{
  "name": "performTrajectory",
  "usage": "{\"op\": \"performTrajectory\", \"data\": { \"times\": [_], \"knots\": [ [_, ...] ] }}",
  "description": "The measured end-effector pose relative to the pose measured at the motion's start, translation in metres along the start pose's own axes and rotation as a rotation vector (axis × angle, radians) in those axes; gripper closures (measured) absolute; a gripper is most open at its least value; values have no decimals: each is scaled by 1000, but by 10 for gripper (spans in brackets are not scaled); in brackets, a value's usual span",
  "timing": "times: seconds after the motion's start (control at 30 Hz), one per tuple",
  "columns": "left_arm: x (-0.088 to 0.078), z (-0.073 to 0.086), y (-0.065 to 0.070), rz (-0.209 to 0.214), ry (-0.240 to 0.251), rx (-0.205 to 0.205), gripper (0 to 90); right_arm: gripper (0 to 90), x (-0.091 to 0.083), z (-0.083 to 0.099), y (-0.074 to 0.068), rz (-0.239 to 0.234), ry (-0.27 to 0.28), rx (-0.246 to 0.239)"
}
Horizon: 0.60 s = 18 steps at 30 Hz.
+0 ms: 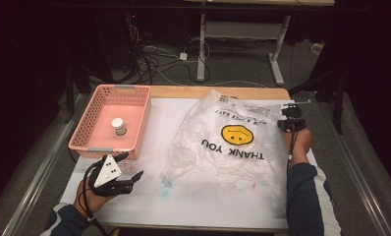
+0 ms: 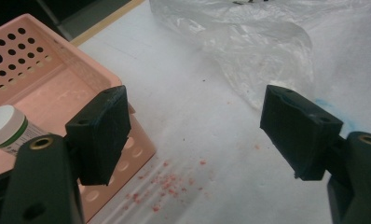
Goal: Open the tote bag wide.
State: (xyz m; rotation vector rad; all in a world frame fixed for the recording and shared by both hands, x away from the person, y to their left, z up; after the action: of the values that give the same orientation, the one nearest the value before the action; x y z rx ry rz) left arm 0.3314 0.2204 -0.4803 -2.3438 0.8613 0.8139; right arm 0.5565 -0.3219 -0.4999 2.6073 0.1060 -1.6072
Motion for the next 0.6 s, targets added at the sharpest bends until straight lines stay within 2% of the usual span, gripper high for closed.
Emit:
{"op": "performTrajectory", "data": {
  "times": [0.07,0.1,0.2,0.23,0.33,0.37,0.4,0.43,0.47,0.53,0.6],
  "knots": [
    [0,1,2,12,2,5,235,894,-5,6,3,-59,-21,-1],
    [0,2,3,13,1,6,235,889,-9,11,4,-53,-24,-30],
    [0,2,6,16,-1,14,235,884,-17,26,5,-95,-5,-34],
    [0,2,6,15,-3,18,234,885,-20,33,5,-124,1,-37],
    [-1,1,9,5,-7,30,233,883,-30,52,-4,-153,16,-77],
    [-1,1,9,2,-7,31,232,873,-33,58,-9,-168,35,-86],
    [-1,1,9,2,-7,31,232,873,-33,58,-9,-168,35,-86],
    [-1,0,9,-3,-8,30,231,856,-38,71,-18,-167,40,-131],
    [-1,0,9,-5,-10,29,232,835,-38,75,-21,-164,48,-143],
    [0,0,8,-10,-15,26,232,734,-42,82,-27,-139,48,-196],
    [1,1,7,-23,-26,29,231,705,-50,84,-28,-132,92,-206]
  ]
}}
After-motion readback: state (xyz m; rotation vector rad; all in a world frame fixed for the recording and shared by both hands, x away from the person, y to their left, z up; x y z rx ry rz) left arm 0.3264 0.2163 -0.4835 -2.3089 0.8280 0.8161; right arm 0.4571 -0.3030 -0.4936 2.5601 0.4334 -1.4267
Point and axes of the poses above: each handheld gripper's, and its own axes: x roughly forward along the jaws, z roughly out of its underside, y roughly to its right, the point moved 5 cm from there along x, roughly forward along the jaws, and after that the axes turned 12 degrees about -y, right-handed, at the moved point
